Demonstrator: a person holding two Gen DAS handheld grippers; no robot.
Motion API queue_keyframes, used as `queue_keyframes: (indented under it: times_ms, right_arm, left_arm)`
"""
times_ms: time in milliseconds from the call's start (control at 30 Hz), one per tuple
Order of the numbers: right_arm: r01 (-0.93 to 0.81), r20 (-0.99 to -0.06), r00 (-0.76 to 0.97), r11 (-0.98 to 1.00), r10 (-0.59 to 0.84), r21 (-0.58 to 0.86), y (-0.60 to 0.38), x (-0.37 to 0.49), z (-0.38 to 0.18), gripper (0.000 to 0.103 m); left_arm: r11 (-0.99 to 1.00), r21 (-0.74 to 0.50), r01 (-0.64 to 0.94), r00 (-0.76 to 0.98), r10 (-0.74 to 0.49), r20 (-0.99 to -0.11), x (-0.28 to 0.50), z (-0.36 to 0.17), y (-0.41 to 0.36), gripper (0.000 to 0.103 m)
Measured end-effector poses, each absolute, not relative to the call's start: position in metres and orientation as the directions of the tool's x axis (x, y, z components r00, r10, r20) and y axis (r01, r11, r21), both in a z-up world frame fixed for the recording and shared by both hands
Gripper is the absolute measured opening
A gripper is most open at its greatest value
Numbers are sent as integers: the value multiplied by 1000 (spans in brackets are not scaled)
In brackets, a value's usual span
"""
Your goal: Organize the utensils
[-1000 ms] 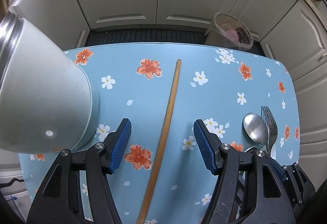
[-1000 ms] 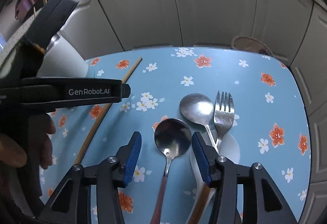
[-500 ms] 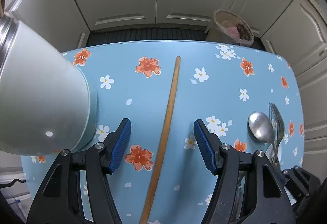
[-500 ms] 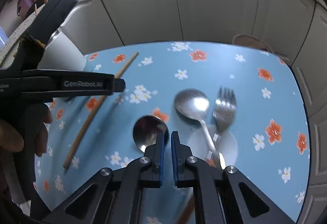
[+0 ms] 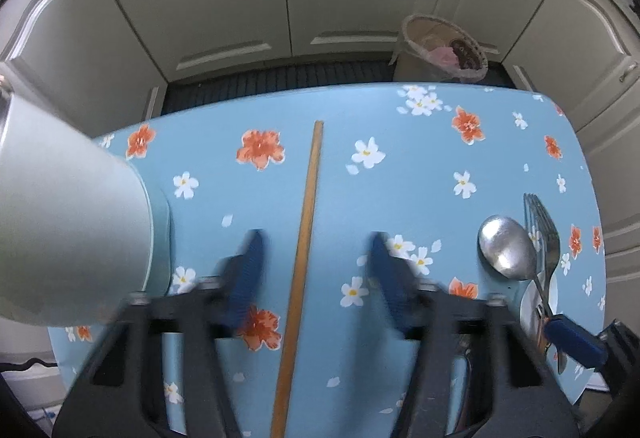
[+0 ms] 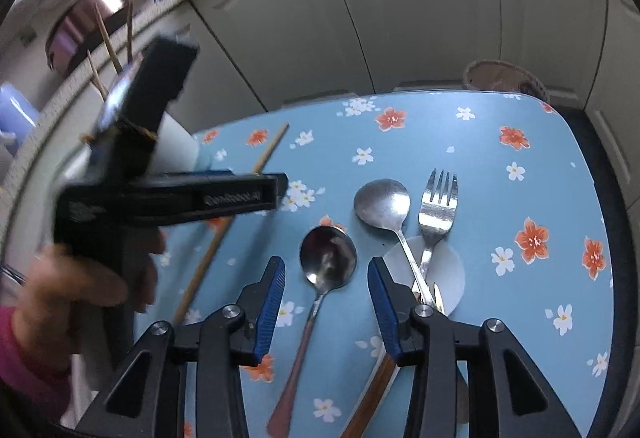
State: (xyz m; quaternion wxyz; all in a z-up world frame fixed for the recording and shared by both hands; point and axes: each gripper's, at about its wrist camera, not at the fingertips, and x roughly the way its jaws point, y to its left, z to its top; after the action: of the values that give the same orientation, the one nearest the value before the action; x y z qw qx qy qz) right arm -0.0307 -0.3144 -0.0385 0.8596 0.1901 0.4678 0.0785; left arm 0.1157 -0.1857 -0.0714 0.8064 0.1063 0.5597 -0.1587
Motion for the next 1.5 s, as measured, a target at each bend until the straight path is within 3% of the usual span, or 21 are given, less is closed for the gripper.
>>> queue_keyframes:
  times_ms: [33, 100, 700, 933, 967, 1500]
  right_arm:
    - [50, -763, 561, 906, 322, 420, -320, -33, -34, 43]
    - [54, -756, 571, 905, 319, 422, -328, -36, -25, 45]
    - [-251, -939, 290, 962, 185, 112, -313, 51, -49, 45]
    - [-273, -962, 206, 954, 181, 121, -309, 68, -63, 44]
    - [-273, -963, 200, 954, 180, 122, -308, 68, -65, 36]
    - [-223, -938, 271, 962, 218, 159, -314, 55, -56, 36]
  left_arm:
    - [926, -12, 377, 315, -140, -939, 117, -71, -185, 8]
    - [920, -14, 391, 306, -144, -941, 118, -71, -185, 7]
    - [933, -105, 344, 281, -209, -937, 95, -67, -151, 5]
    - [931, -127, 343, 268, -226, -936, 92, -68, -149, 5]
    - [930, -130, 343, 265, -229, -937, 92, -68, -149, 5]
    - [928, -174, 331, 265, -268, -926, 86, -56, -138, 5]
